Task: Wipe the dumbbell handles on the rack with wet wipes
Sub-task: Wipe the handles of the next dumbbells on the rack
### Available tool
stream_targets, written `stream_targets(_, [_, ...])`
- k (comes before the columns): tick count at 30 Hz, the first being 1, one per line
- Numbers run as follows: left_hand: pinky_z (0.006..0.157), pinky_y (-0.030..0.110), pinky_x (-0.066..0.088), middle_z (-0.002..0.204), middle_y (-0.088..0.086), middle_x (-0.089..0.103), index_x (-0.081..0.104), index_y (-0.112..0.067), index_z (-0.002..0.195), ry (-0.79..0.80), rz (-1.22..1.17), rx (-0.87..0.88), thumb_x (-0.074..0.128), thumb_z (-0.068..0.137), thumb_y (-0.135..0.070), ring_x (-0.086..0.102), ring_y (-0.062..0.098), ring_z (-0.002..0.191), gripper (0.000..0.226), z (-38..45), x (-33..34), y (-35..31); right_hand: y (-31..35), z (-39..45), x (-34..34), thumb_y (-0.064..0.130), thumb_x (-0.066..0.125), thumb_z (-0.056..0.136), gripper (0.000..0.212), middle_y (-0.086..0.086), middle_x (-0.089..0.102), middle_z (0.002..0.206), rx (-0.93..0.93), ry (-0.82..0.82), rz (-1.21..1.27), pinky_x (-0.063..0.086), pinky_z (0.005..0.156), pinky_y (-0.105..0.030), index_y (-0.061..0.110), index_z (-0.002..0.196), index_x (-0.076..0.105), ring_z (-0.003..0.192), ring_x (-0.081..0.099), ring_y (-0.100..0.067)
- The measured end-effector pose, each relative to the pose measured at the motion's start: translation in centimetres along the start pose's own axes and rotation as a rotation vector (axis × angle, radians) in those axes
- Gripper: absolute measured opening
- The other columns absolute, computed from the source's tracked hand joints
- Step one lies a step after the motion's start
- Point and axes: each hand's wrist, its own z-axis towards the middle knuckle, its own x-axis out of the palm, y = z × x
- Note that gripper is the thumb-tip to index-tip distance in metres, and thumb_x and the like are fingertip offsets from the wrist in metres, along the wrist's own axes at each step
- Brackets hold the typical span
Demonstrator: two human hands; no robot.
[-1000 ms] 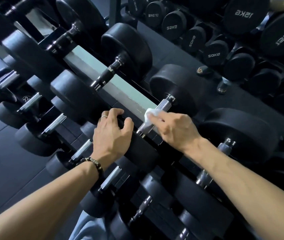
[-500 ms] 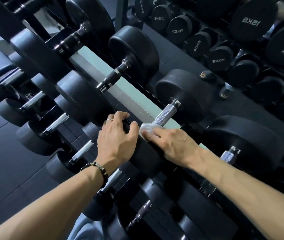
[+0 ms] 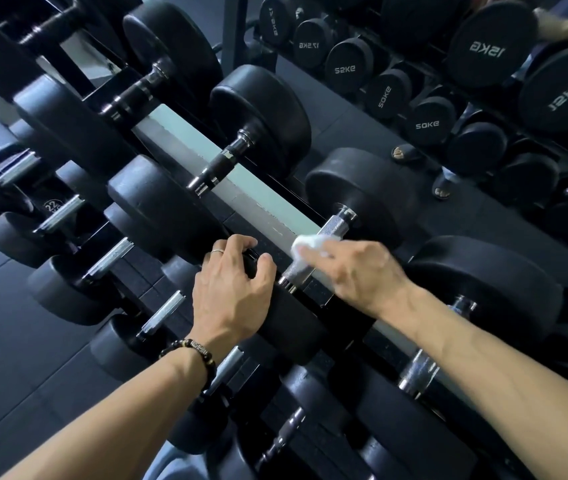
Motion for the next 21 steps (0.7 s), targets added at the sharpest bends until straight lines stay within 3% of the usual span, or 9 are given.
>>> stream_targets(3, [0.093, 0.041, 0.042, 0.114, -0.009, 0.053, 0.055, -0.026, 0.122, -0.002, 0.001, 0.006, 0.035, 0.084, -0.052, 0.052, 0.017, 0.11, 0.051, 0.0, 0.0, 0.0, -0.3, 0.3, -0.3, 0.011, 0.044, 0.092, 0.037, 0.008, 0.064, 0.119, 0.215, -0.037, -0.033, 0.041, 0.046, -0.031, 0.033, 0.12, 0.056, 0.064, 0.067, -0.029])
stream_targets(6, [0.092, 0.041, 0.043, 0.115, -0.008, 0.055, 0.055, -0.027, 0.122, -0.005, 0.01, 0.006, 0.035, 0.083, -0.052, 0.052, 0.017, 0.11, 0.05, 0.1, 0.0, 0.0, 2.0, 0.0, -0.2, 0.014, 0.042, 0.087, 0.038, 0.005, 0.065, 0.096, 0.038, 0.003, 0.0, 0.026, 0.045, -0.025, 0.031, 0.115, 0.063, 0.052, 0.063, -0.027])
stream_targets(8, [0.092, 0.041, 0.043, 0.115, -0.008, 0.055, 0.055, -0.027, 0.122, -0.003, 0.01, 0.003, 0.035, 0.083, -0.052, 0.052, 0.017, 0.11, 0.05, 0.1, 0.1, 0.0, 1.6, 0.0, 0.1, 0.013, 0.042, 0.091, 0.039, 0.006, 0.067, 0.103, 0.081, 0.047, -0.069, 0.028, 0.045, -0.026, 0.033, 0.122, 0.057, 0.056, 0.065, -0.027])
stream_targets(11, [0.092, 0.041, 0.042, 0.114, -0.007, 0.055, 0.055, -0.027, 0.121, -0.001, 0.006, 0.001, 0.035, 0.083, -0.052, 0.052, 0.017, 0.11, 0.05, 0.0, 0.1, 0.1, -0.2, 0.6, 0.2, 0.003, 0.051, 0.086, 0.048, -0.005, 0.07, 0.105, 0.404, -0.108, -0.076, 0.039, 0.041, -0.033, 0.02, 0.131, 0.059, 0.052, 0.064, -0.039])
stream_targets(12, [0.092, 0.041, 0.042, 0.114, -0.007, 0.055, 0.055, -0.027, 0.121, -0.002, 0.006, 0.004, 0.035, 0.083, -0.052, 0.052, 0.017, 0.11, 0.05, 0.0, 0.1, 0.1, 0.1, 0.6, 0.2, 0.002, 0.052, 0.087, 0.046, -0.006, 0.07, 0.108, 0.419, -0.131, -0.046, 0.044, 0.041, -0.035, 0.018, 0.129, 0.06, 0.053, 0.064, -0.04])
stream_targets(14, [0.092, 0.04, 0.042, 0.114, -0.007, 0.055, 0.055, -0.026, 0.121, -0.001, 0.007, 0.007, 0.035, 0.083, -0.052, 0.052, 0.017, 0.109, 0.05, 0.0, 0.1, 0.1, 2.0, -0.1, 0.9, 0.012, 0.042, 0.094, 0.035, 0.0, 0.065, 0.122, 0.287, -0.091, 0.074, 0.05, 0.046, -0.038, 0.024, 0.123, 0.057, 0.063, 0.066, -0.039])
stream_targets(16, [0.093, 0.041, 0.042, 0.114, -0.007, 0.056, 0.056, -0.027, 0.12, -0.004, 0.009, 0.006, 0.035, 0.083, -0.052, 0.052, 0.017, 0.109, 0.05, 0.0, 0.1, 0.0, 3.4, -1.1, 1.0, 0.021, 0.035, 0.095, 0.039, 0.005, 0.064, 0.126, 0.103, -0.008, 0.155, 0.054, 0.05, -0.04, 0.03, 0.128, 0.054, 0.068, 0.067, -0.039])
stream_targets(18, [0.094, 0.042, 0.042, 0.114, -0.007, 0.056, 0.056, -0.027, 0.12, -0.002, 0.012, 0.006, 0.035, 0.083, -0.053, 0.051, 0.017, 0.109, 0.05, 0.0, 0.1, 0.0, 2.7, -1.0, 0.6, 0.018, 0.04, 0.094, 0.04, 0.012, 0.063, 0.128, 0.078, 0.026, 0.114, 0.049, 0.05, -0.035, 0.037, 0.128, 0.051, 0.071, 0.068, -0.039])
stream_targets(21, [0.096, 0.041, 0.041, 0.112, -0.008, 0.054, 0.056, -0.026, 0.12, 0.005, 0.009, 0.006, 0.035, 0.083, -0.052, 0.051, 0.017, 0.109, 0.049, 0.0, 0.0, 0.0, 0.9, 0.9, -0.6, 0.013, 0.042, 0.095, 0.039, 0.014, 0.057, 0.134, 0.364, -0.035, 0.029, 0.036, 0.059, -0.034, 0.038, 0.122, 0.052, 0.076, 0.068, -0.039])
